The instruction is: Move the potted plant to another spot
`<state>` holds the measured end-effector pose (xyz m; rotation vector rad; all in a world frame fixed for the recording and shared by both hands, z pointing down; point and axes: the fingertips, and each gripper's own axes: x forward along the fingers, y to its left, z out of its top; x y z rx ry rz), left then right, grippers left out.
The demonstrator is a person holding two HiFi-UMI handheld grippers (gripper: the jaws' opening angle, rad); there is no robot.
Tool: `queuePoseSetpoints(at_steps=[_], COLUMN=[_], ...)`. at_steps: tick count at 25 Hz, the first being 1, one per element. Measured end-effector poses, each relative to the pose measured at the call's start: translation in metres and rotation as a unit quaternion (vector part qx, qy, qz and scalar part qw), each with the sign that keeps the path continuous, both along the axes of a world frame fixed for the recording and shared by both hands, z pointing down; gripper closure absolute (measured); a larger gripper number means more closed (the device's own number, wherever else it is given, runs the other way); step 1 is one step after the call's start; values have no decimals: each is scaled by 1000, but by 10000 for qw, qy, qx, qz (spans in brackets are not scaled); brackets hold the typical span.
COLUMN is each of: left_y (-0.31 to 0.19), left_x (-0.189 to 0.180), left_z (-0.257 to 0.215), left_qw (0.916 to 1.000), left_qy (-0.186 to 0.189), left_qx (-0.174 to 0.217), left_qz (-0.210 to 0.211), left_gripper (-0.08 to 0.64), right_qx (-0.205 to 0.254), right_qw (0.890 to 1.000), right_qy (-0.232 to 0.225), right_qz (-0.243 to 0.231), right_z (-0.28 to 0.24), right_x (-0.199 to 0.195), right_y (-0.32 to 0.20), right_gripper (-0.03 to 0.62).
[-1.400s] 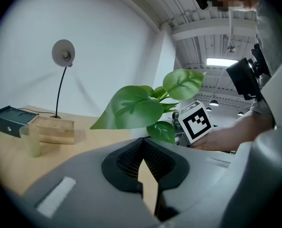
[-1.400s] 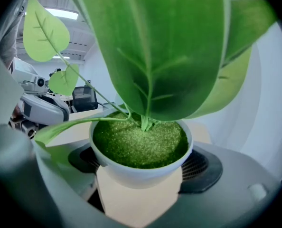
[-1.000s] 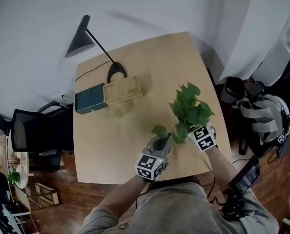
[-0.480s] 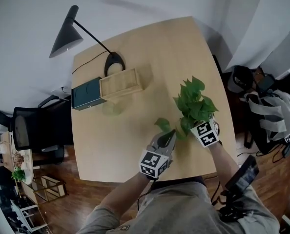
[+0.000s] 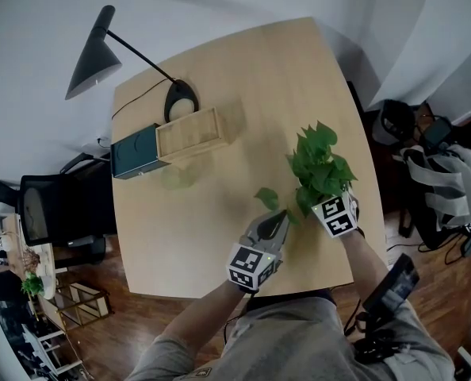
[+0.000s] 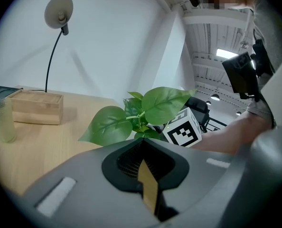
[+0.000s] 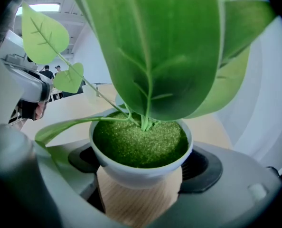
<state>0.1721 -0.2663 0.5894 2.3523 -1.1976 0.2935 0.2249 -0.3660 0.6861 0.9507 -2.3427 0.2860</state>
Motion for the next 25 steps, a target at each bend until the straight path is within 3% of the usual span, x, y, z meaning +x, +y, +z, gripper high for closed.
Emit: queuePoseSetpoints(at_steps=[25], left_y=[5], left_x=[4], left_z=[3], left_qw=[9999], left_qy=[-91], left_qx=[-47], left_qz=[10], left_gripper=[566], right_qx=[371], right_qw=[9988], right_qy=[221], right_qz=[-247], right_z=[8], right_x=[0], right_y=[4], right_gripper=[91])
